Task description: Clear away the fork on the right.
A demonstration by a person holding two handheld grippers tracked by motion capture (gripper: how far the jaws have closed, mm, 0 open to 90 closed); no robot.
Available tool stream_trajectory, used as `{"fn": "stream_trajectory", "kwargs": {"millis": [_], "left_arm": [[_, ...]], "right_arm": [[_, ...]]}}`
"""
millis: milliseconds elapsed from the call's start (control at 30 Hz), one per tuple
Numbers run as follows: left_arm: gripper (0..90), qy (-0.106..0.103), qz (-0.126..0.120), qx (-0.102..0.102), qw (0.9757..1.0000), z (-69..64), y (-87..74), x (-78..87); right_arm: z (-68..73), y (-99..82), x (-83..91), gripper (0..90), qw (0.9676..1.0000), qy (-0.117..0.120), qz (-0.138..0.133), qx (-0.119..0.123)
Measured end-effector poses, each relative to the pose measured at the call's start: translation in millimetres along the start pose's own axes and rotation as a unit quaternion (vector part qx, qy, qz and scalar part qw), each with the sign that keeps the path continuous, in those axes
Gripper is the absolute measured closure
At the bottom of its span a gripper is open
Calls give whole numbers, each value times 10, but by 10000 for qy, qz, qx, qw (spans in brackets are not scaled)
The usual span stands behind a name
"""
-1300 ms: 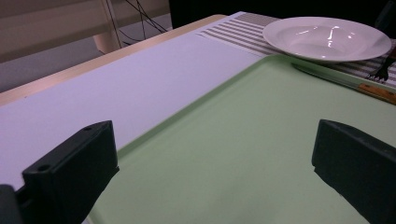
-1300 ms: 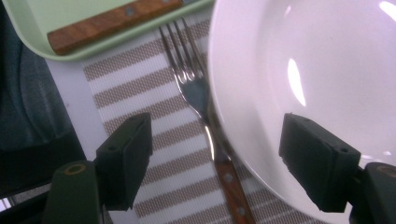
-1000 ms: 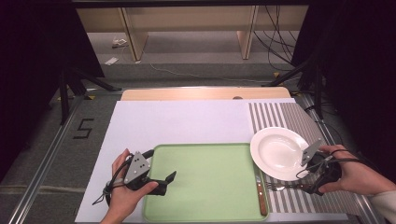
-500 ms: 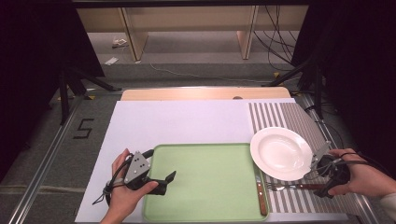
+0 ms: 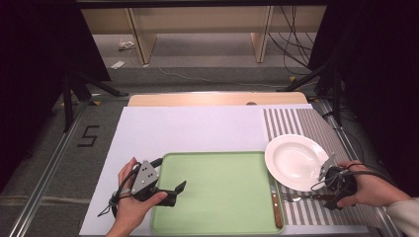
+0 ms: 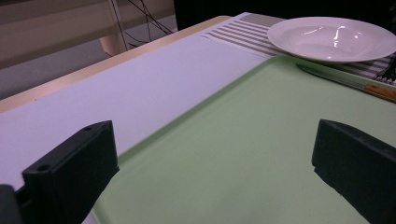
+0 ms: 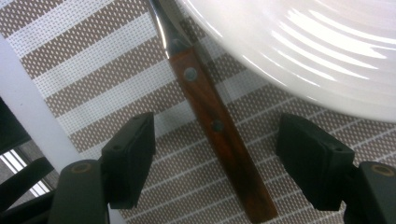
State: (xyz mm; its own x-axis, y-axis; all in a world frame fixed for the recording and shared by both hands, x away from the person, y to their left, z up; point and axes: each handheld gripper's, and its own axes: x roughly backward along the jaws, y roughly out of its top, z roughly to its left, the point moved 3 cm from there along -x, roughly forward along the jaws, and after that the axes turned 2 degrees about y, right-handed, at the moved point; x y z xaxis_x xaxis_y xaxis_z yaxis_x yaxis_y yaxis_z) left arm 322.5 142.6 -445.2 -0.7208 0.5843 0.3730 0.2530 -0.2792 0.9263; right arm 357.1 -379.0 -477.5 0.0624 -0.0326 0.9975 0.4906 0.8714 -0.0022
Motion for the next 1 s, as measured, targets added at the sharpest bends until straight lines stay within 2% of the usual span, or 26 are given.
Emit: {"fn": "stream_trajectory", "kwargs": {"millis": [100,200,300,333,500,633,667,700,733,800,867,933,1000], "left_arm": [[0,-4,-1,-12,10000,-2,5,3],[0,-6,8,-12,10000,-4,3,0],[0,-3,3,-13,10000,-5,5,-1],[0,-3,3,-11,10000,-6,5,-1],[0,-11,-10,-7,10000,-5,5,1],[0,-12,-16,-9,10000,-8,7,2],[0,-14,-14,-20,10000,-9,7,1],[0,-28,-14,-15,10000,-11,6,1],[0,-37,-5,-17,10000,-12,4,0],[0,-33,-5,-18,10000,-11,5,1],[0,-33,-15,-17,10000,-12,6,2],[0,-33,-15,-16,10000,-11,5,3],[0,-38,-10,-13,10000,-12,4,1]], "right_arm": [[-4,4,-18,307,10000,-31,-33,86],[3,13,-10,313,9999,-21,63,83],[8,29,-19,327,9999,-105,60,118],[11,45,-21,328,9996,-174,73,197],[22,75,-26,334,9993,-208,146,264],[35,107,-21,363,9985,-198,248,444],[48,121,-20,392,9980,-185,273,543],[48,121,-20,392,9980,-185,273,543],[67,135,-11,454,9973,-201,299,639],[88,146,-5,506,9963,-209,298,778],[102,147,-4,527,9961,-215,315,790],[124,150,-1,580,9947,-222,325,946],[136,150,1,611,9945,-214,333,969]]}}
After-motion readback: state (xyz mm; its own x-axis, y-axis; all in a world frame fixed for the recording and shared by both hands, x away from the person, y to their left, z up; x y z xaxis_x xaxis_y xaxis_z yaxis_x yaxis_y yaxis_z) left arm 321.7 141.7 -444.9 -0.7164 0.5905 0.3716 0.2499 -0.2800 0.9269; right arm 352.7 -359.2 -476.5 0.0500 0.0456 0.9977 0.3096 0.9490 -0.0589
